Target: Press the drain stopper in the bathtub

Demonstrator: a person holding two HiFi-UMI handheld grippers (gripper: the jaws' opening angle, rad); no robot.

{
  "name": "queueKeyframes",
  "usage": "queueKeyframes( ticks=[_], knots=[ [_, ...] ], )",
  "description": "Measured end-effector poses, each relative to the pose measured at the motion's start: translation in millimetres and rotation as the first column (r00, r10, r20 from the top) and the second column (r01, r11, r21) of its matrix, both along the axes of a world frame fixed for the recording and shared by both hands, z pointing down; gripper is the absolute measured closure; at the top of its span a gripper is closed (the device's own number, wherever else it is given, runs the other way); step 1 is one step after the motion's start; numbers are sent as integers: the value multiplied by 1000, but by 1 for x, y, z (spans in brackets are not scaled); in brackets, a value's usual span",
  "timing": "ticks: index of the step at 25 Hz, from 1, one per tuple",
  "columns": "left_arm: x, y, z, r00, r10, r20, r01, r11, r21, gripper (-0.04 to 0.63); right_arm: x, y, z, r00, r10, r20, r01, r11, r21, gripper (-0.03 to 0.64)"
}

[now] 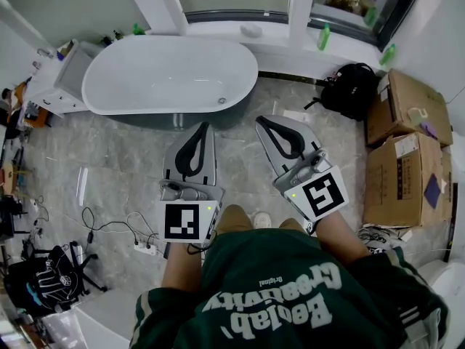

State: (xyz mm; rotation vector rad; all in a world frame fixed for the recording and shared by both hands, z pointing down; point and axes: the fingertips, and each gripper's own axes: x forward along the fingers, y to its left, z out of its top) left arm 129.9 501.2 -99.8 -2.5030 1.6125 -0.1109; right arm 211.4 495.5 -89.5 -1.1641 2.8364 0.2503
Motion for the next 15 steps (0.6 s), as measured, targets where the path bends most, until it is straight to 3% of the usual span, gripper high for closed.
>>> queueKeyframes(
  ticks=[15],
  knots=[
    [-20, -67, 13, 1000, 8, 22, -8, 1000, 16, 589, -22, -60, 12, 1000, 3, -22, -2, 1000, 20, 603]
  ],
)
